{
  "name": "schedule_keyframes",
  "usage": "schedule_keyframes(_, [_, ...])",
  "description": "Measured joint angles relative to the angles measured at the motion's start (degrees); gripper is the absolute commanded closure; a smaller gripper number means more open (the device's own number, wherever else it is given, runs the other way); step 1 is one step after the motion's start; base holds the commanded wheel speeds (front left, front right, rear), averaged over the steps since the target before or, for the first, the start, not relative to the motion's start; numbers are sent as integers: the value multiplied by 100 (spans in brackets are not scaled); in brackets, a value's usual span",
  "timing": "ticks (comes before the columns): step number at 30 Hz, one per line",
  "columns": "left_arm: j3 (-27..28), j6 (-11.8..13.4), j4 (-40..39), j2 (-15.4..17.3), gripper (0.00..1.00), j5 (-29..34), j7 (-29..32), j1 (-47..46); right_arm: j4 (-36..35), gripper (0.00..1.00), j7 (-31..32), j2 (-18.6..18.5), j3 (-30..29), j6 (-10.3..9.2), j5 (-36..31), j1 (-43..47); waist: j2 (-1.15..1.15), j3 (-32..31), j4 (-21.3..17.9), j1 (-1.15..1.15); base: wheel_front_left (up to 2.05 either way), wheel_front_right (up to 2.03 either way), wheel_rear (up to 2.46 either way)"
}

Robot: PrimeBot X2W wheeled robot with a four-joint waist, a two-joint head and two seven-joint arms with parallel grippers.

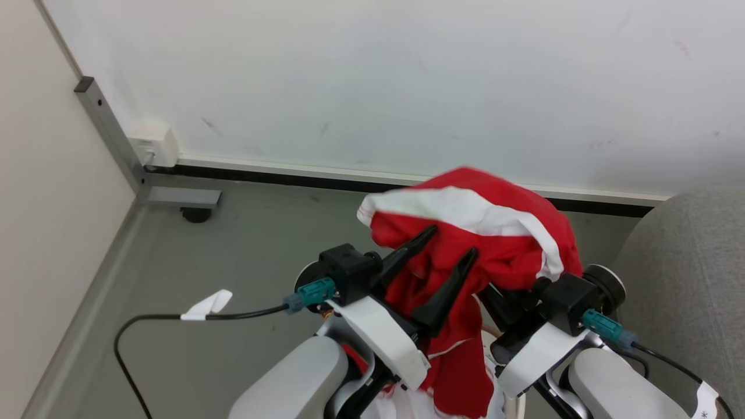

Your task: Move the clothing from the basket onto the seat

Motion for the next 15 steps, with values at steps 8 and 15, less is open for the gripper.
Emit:
schedule_keyframes(8, [1, 32, -36, 63, 0, -56, -25, 100, -166, 100, -1, -162, -305, 0, -54, 211, 0, -49, -209, 0, 0, 0, 0])
schedule_keyframes(15, [41, 80, -112, 164, 0, -52, -122, 135, -326, 100, -1, -300, -594, 0, -159, 360, 0, -24, -560, 0, 0, 0, 0])
